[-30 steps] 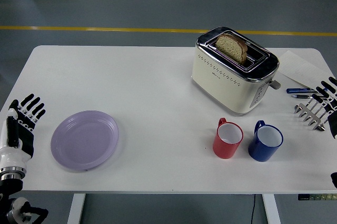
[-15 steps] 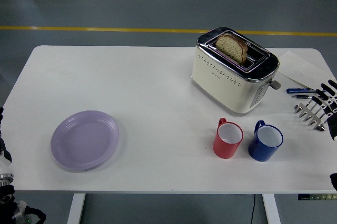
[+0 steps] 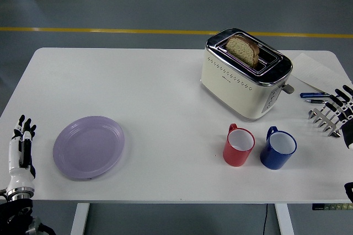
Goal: Push plate across desktop,pick up the break from the machine,place the break in the plate
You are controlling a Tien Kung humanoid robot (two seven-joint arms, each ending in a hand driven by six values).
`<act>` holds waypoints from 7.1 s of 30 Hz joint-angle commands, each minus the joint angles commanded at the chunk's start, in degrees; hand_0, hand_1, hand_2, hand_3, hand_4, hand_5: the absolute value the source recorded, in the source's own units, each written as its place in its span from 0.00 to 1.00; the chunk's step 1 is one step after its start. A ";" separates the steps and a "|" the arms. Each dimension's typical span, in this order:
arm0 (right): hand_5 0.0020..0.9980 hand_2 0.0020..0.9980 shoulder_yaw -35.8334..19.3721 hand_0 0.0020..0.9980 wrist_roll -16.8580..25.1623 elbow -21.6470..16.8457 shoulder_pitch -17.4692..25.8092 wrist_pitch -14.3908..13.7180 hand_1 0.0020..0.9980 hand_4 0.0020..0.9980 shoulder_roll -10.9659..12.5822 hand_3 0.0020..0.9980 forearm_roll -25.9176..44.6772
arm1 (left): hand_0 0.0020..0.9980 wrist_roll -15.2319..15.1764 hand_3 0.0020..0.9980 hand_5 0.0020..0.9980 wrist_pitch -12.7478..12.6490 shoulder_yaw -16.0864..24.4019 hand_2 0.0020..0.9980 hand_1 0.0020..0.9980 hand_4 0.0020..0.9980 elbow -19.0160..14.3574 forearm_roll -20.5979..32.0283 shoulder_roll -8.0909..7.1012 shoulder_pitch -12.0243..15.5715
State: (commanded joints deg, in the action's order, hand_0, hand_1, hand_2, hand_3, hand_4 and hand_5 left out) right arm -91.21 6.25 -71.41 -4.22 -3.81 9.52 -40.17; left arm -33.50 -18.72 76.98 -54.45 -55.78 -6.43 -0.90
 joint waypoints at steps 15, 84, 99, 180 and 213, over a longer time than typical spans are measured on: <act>0.52 0.67 0.07 0.69 0.00 0.03 -0.02 0.00 0.67 0.50 -0.04 0.65 0.00 | 0.92 0.27 1.00 1.00 0.24 -4.22 1.00 0.92 0.50 2.20 -0.14 -0.63 -0.60; 0.51 0.67 1.51 0.70 0.08 0.25 -0.03 0.03 0.67 0.51 -0.56 0.65 0.16 | 0.84 0.64 0.97 1.00 6.32 -20.14 0.96 0.86 0.49 -2.37 11.44 -1.89 -3.82; 0.52 0.67 1.56 0.69 0.09 0.27 -0.15 0.03 0.67 0.51 -0.56 0.65 0.20 | 0.82 0.67 0.95 1.00 7.63 -21.52 0.96 0.85 0.49 -3.37 15.72 -1.99 -4.04; 0.51 0.66 2.38 0.70 0.13 0.41 -0.31 0.01 0.67 0.51 -0.78 0.65 0.27 | 0.80 1.60 0.93 1.00 12.65 -35.04 0.94 0.83 0.49 4.30 27.81 2.21 -14.85; 0.52 0.66 2.76 0.70 0.11 0.59 0.06 0.01 0.67 0.51 -1.14 0.65 0.18 | 0.80 1.93 0.92 1.00 14.06 -39.03 0.94 0.83 0.49 9.35 29.27 4.86 -19.16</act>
State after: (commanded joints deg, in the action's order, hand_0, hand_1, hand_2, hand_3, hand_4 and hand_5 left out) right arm -88.45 6.35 -70.82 -4.16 -3.80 8.39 -39.98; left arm -31.57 -4.67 37.95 -45.10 -26.50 -1.57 -20.05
